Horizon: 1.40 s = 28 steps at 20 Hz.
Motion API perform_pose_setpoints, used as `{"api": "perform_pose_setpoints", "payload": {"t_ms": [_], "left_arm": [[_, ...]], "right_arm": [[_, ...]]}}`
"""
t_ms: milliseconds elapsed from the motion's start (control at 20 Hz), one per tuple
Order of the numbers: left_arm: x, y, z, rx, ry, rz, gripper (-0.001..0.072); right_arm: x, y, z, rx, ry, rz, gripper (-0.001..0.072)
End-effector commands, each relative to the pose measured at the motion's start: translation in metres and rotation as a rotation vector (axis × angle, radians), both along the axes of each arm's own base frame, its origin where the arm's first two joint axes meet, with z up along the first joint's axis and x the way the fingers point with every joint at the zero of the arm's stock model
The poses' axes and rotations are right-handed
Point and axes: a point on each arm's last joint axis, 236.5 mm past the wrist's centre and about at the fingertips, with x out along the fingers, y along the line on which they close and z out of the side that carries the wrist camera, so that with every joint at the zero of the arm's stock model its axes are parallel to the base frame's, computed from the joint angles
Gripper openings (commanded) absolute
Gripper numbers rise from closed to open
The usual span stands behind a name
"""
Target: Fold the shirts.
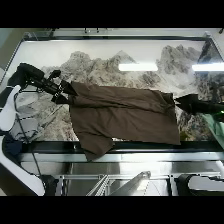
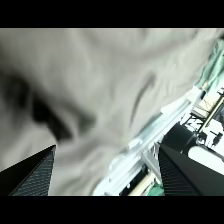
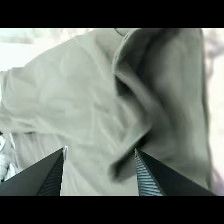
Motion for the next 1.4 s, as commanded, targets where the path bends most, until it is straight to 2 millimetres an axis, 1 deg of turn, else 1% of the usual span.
{"api": "perform_pose_setpoints", "payload": {"t_ms": [0, 50, 100, 150, 200, 250, 300, 350, 400, 500, 600, 650, 750, 800, 850, 900, 1000, 1150, 1300, 1350], "left_arm": [[-0.070, 0.018, -0.010, 0.106, 0.092, 0.012, 0.0703], [-0.100, 0.020, -0.018, 0.130, 0.135, 0.032, 0.0703], [-0.123, 0.016, -0.025, 0.128, 0.171, 0.065, 0.0702], [-0.143, 0.012, -0.032, 0.133, 0.200, 0.105, 0.0702], [-0.154, 0.011, -0.043, 0.159, 0.206, 0.160, 0.0701], [-0.166, 0.011, -0.053, 0.182, 0.208, 0.181, 0.0694], [-0.172, 0.007, -0.059, 0.189, 0.206, 0.207, 0.0694], [-0.173, 0.003, -0.064, 0.181, 0.191, 0.227, 0.0694], [-0.170, -0.004, -0.068, 0.161, 0.165, 0.249, 0.0694], [-0.155, -0.019, -0.075, 0.124, 0.119, 0.292, 0.0694], [-0.143, -0.035, -0.081, 0.092, 0.085, 0.282, 0.0694], [-0.136, -0.044, -0.082, 0.079, 0.073, 0.275, 0.0648], [-0.121, -0.057, -0.083, 0.078, 0.027, 0.235, 0.0485], [-0.116, -0.062, -0.079, 0.071, 0.011, 0.212, 0.0349], [-0.112, -0.067, -0.071, 0.056, -0.004, 0.184, 0.0099], [-0.109, -0.071, -0.062, 0.034, -0.024, 0.151, 0.0020], [-0.105, -0.070, -0.049, 0.016, -0.043, 0.139, 0.0021], [-0.100, -0.062, -0.039, 0.016, -0.073, 0.160, 0.0021], [-0.101, -0.058, -0.035, 0.006, -0.068, 0.165, 0.0021], [-0.101, -0.058, -0.035, 0.005, -0.068, 0.165, 0.0021]], "right_arm": [[-0.050, -0.022, -0.014, -0.060, 0.165, 0.006, 0.0489], [-0.069, -0.027, -0.025, -0.074, 0.231, -0.010, 0.0492], [-0.086, -0.029, -0.034, -0.079, 0.292, -0.036, 0.0551], [-0.101, -0.029, -0.043, -0.084, 0.340, -0.058, 0.0642], [-0.114, -0.026, -0.051, -0.089, 0.379, -0.078, 0.0653], [-0.122, -0.020, -0.056, -0.088, 0.393, -0.085, 0.0653], [-0.127, -0.016, -0.060, -0.087, 0.401, -0.092, 0.0652], [-0.129, -0.013, -0.062, -0.088, 0.401, -0.091, 0.0652], [-0.130, -0.011, -0.063, -0.086, 0.404, -0.089, 0.0652], [-0.130, -0.011, -0.063, -0.086, 0.403, -0.089, 0.0652], [-0.131, -0.011, -0.061, -0.086, 0.401, -0.086, 0.0652], [-0.131, -0.010, -0.061, -0.084, 0.402, -0.085, 0.0652], [-0.131, -0.011, -0.062, -0.085, 0.403, -0.087, 0.0652], [-0.131, -0.012, -0.064, -0.091, 0.405, -0.091, 0.0652], [-0.131, -0.012, -0.066, -0.087, 0.411, -0.091, 0.0652], [-0.132, -0.012, -0.068, -0.081, 0.420, -0.091, 0.0652], [-0.139, -0.008, -0.078, -0.061, 0.460, -0.069, 0.0651], [-0.153, 0.011, -0.088, 0.000, 0.525, -0.014, 0.0648], [-0.169, 0.048, -0.089, 0.043, 0.575, 0.115, 0.0644], [-0.174, 0.063, -0.085, 0.058, 0.582, 0.172, 0.0614]]}}
